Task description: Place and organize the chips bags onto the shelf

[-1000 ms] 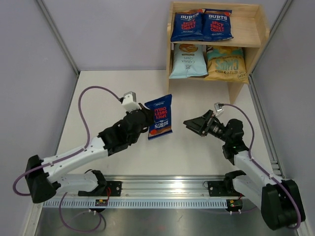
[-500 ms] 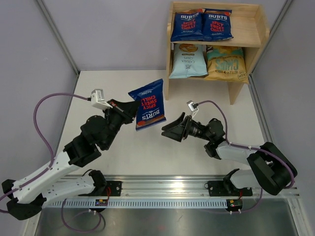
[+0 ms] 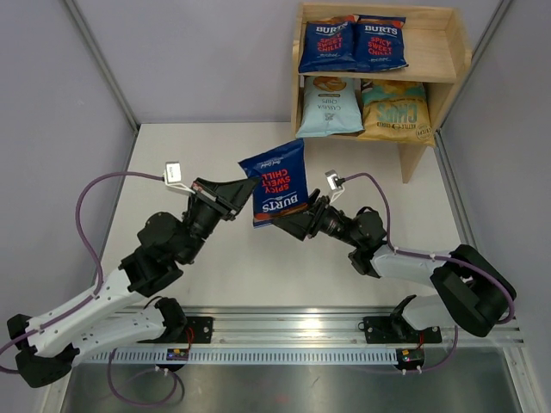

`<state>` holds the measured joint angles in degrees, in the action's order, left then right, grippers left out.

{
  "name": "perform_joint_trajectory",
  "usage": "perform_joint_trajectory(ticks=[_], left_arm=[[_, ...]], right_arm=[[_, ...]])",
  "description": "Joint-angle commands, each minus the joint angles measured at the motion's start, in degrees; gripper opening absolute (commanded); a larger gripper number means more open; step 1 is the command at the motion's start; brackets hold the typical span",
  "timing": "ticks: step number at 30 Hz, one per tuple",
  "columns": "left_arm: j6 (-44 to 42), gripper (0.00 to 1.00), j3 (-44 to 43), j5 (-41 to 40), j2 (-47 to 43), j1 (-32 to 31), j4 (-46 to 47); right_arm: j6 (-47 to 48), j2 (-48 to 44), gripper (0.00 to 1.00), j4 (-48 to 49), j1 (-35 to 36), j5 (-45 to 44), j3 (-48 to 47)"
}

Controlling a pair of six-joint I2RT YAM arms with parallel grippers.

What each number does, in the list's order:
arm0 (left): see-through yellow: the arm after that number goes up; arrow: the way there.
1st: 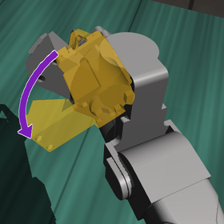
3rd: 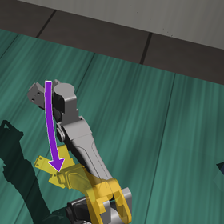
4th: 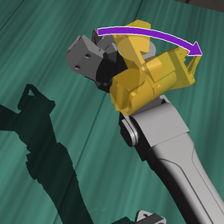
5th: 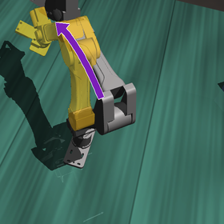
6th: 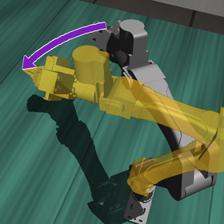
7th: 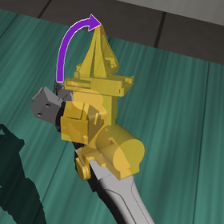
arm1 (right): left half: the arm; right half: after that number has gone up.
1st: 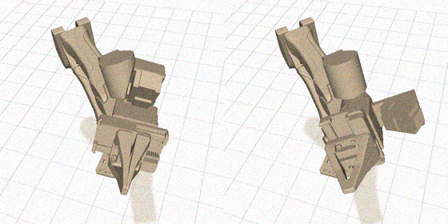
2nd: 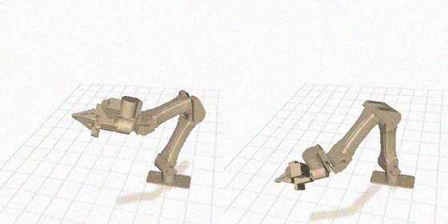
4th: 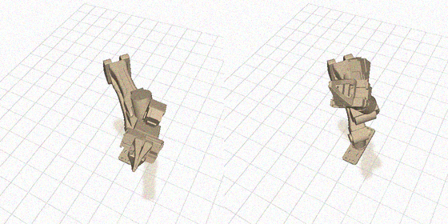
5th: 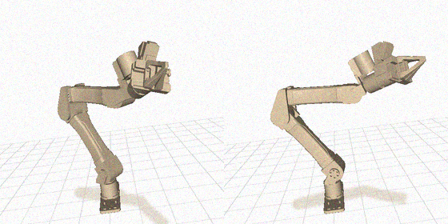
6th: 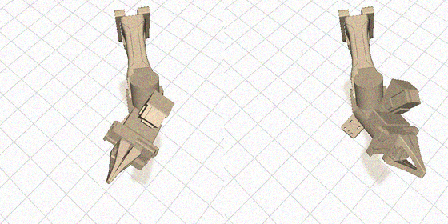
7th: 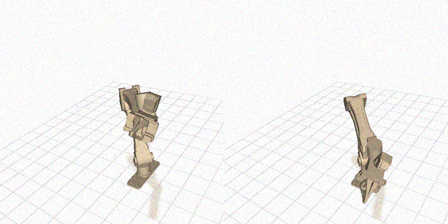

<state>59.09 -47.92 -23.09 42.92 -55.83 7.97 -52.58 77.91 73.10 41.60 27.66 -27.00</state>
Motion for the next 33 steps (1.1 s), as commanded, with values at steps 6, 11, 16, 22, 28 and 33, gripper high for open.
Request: perform_joint_trajectory(ticks=[6, 11, 16, 22, 28, 33], left_arm=[[6.6, 0.00, 3.7, -2.7, -1.4, -0.6, 6.7], [7.6, 0.00, 4.5, -5.2, -2.0, -0.6, 4.2], [9.8, 0.00, 6.5, -10.8, -3.6, -0.6, -0.2], [11.1, 0.00, 7.9, -13.7, -4.2, -0.6, -2.0], [11.7, 0.00, 8.0, -12.7, -3.1, -0.6, -1.1], [10.3, 0.00, 8.8, -13.6, -3.7, -0.6, -0.3]], right_arm=[[4.4, -3.6, 0.52, 16.2, 1.3, -3.2, -1.8], [5.1, -5.8, 0.44, 16.0, 1.4, -5.3, -0.5], [5.8, -9.1, 0.36, 14.6, 1.3, -7.8, 0.6], [6.4, -12.0, 0.40, 10.8, 1.4, -9.0, 0.4], [7.7, -14.0, 0.36, 7.9, 1.3, -11.3, 0.3], [9.7, -17.5, 0.18, -2.0, 1.3, -14.1, -0.5]])
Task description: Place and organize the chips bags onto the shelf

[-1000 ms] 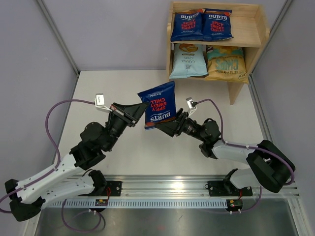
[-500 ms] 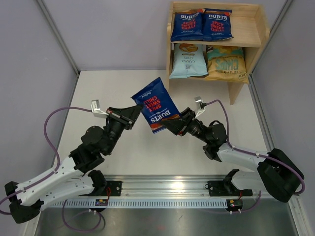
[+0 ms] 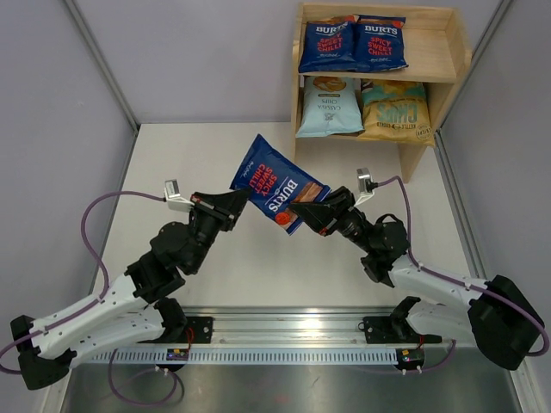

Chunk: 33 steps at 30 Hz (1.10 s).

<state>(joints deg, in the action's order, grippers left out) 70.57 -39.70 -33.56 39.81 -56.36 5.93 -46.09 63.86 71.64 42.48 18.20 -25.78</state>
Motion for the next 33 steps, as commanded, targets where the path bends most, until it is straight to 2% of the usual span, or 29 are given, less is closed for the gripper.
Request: perform_joint_trajectory(ticks=[1, 2, 5, 7, 8, 11, 13, 14, 15, 17, 19, 22, 24, 29, 33], left_arm=[[-1.7, 0.00, 0.5, -3.4, -0.9, -0.1, 1.6], [-3.2, 0.08, -0.3, -4.0, -1.1, -0.1, 0.5], [-5.8, 0.42, -1.3, -7.9, -1.6, -0.1, -2.9], [-6.8, 0.48, -1.6, -9.3, -2.5, 0.0, -4.0], [-7.5, 0.55, -1.6, -10.6, -2.9, 0.0, -5.0], [-8.5, 0.64, -1.0, -12.9, -4.6, 0.0, -7.8], [-10.4, 0.76, -0.9, -14.0, -5.2, 0.0, -9.3], [-11.8, 0.80, -1.3, -15.3, -5.4, 0.0, -12.5], [-13.0, 0.89, -1.9, -15.7, -5.1, 0.1, -14.0], [-15.4, 0.97, -3.9, -16.4, -4.7, 0.1, -19.8], [-18.1, 0.99, -5.1, -16.4, -4.0, 0.1, -22.7], [-21.5, 0.99, -7.5, -16.2, -3.4, 0.1, -28.9], [-25.5, 0.99, -8.9, -14.6, -3.7, 0.1, -31.9], [-34.4, 0.99, -13.3, -10.8, -4.4, 0.2, -40.2], [-37.8, 0.99, -20.6, -6.3, -3.1, 0.2, -51.6]], right_arm=[[4.2, -4.2, 0.16, -3.0, 0.4, -5.1, -2.1], [4.7, -5.0, 0.13, -9.3, 0.5, -6.3, -3.5], [7.1, -8.0, 0.07, -17.5, 0.4, -8.6, -5.6], [9.6, -10.2, 0.04, -22.4, 0.4, -10.5, -7.1], [10.8, -10.9, 0.02, -27.8, 0.3, -12.1, -9.3], [14.2, -12.1, 0.02, -35.4, 0.0, -12.8, -13.7], [15.2, -12.6, 0.01, -38.7, -1.4, -12.6, -15.9], [15.2, -12.8, 0.01, -42.0, -2.1, -12.4, -18.4], [14.8, -12.7, 0.01, -43.4, -4.7, -11.8, -19.8], [13.5, -12.3, 0.00, -47.4, -7.7, -9.4, -24.4], [11.1, -10.9, 0.00, -49.3, -13.2, -6.3, -28.0], [8.7, -6.7, 0.00, -52.0, -19.9, 2.2, -39.1], [7.1, -3.1, 0.00, -55.1, -22.6, 4.2, -44.0], [2.8, 4.0, 0.01, -63.0, -30.8, 2.2, -59.2], [-8.6, 11.3, 0.00, -63.9, -40.2, 0.6, -65.4]])
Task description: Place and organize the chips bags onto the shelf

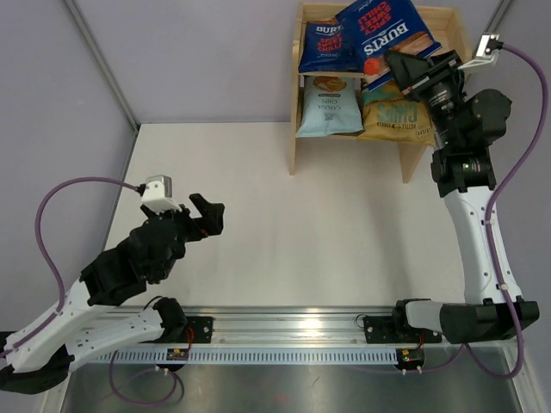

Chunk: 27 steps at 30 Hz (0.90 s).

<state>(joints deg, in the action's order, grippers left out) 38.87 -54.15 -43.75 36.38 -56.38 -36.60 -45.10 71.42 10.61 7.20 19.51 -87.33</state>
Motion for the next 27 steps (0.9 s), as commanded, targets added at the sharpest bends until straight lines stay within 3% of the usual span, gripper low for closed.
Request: perform_joint_trajectory(ticks=[1, 5, 15, 27], left_arm=[[-7.4, 0.99, -8.6, 5.1, 0.5, 0.2, -13.2], [-10.9, 0.99, -9.6, 8.4, -0.5, 0.2, -18.7], [-11.5, 0.99, -0.3, 5.3, -11.9, 0.2, -16.8], [-9.4, 0.99, 1.4, 2.1, -15.7, 0.2, -17.3]], right_arm=[[-11.4, 4.6, 0.00, -3.0, -6.0, -2.8, -5.5], [-16.7, 9.1, 0.00, -4.3, -9.8, -7.2, -8.5], [-27.8, 17.9, 0.00, -6.1, -14.3, -12.2, -14.9], [-30.8, 19.6, 0.00, -10.3, -14.3, -23.3, -13.6]])
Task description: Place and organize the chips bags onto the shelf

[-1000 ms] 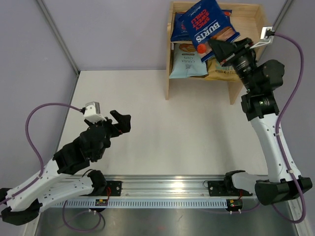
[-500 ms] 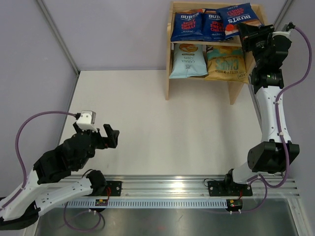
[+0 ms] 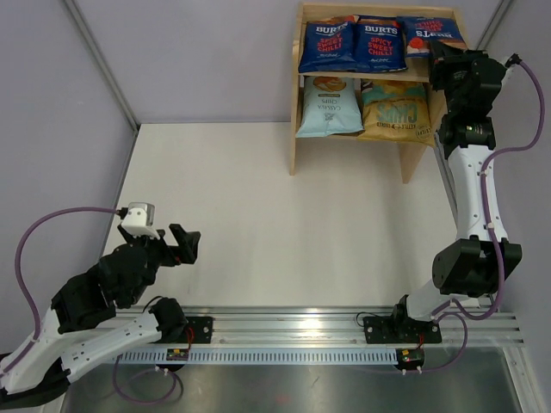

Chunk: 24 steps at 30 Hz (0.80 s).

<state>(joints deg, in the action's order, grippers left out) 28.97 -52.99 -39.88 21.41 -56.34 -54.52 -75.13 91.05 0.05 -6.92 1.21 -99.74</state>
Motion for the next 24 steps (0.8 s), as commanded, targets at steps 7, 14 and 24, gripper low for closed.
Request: perform_joint_trajectory(ticks=[7, 14, 24], left_arm=[[1.0, 0.99, 0.3, -2.6, -2.0, 0.2, 0.5], [1.7, 0.99, 0.2, -3.0, -2.5, 0.2, 0.0], [2.4, 0.99, 0.1, -3.4, -3.2, 0.2, -0.3]], right_arm=[[2.3, 2.2, 0.02, -3.3, 0.0, -3.9, -3.0], [5.4, 1.3, 0.13, -8.4, -0.1, -2.3, -4.0], [13.4, 2.8, 0.48, -26.0, -0.2, 1.2, -15.0]])
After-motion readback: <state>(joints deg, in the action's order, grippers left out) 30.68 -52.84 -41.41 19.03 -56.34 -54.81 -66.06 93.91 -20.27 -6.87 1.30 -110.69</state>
